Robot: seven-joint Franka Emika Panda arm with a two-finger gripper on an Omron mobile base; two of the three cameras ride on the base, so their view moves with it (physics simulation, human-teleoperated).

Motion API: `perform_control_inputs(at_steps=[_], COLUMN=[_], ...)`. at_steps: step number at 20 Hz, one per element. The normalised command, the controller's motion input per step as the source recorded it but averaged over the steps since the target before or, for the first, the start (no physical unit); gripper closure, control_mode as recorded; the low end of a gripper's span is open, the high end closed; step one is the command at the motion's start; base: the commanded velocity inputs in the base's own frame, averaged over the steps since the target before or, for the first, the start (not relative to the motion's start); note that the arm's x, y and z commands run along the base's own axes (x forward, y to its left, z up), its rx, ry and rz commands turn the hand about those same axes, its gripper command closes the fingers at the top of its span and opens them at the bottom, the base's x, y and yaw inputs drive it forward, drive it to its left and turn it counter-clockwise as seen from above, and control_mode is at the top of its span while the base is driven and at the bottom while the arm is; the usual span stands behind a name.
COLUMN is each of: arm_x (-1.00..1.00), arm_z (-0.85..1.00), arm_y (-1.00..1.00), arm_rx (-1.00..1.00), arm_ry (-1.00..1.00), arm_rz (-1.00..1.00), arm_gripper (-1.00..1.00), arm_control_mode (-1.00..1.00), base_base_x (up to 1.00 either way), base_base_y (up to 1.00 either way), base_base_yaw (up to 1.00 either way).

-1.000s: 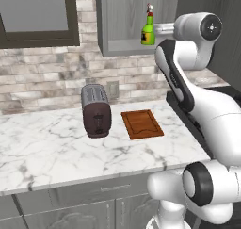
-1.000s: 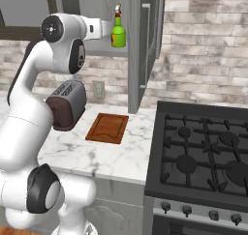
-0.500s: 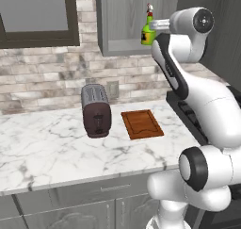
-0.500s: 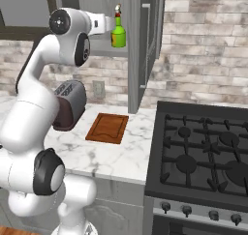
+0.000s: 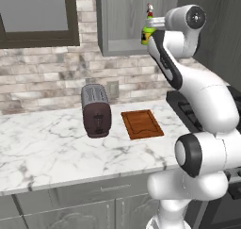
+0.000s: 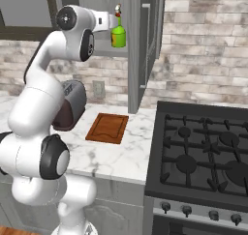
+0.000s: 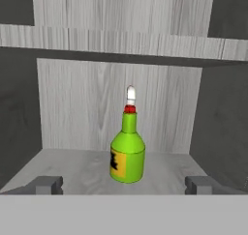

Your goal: Grab the spray bottle from the cabinet, then place it next to the cutting board for sanitizing. Then grab the dish brush from the countertop next to the sink and place it next to the cutting board.

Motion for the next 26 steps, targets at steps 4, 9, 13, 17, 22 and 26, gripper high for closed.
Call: perform_control_inputs(at_steps=[4,9,13,17,22,26], arm_x=[0.21,0.26,0.63,0.49,0.45,0.47], arm_z=[0.00,0.00,0.00,0.00,0.00,0.00], arm_y=[-0.02,-0.13,0.00,-0.01,-0.01,-0.02], arm_rx=[0.00,0.00,0.00,0.00,0.02,0.14], arm_ry=[0.00,0.02,0.02,0.01,0.00,0.00], arm_rz=[0.00,0.00,0.00,0.00,0.00,0.00], arm_gripper=[-1.00,-1.00,-1.00,-1.00,-1.00,-1.00], arm_control_mode=[-1.00,-1.00,-1.00,-1.00,-1.00,-1.00], base_base_x=[0.00,0.00,0.00,0.00,0.00,0.00], base_base_y=[0.00,0.00,0.00,0.00,0.00,0.00], base_base_yaw=[0.00,0.00,0.00,0.00,0.00,0.00])
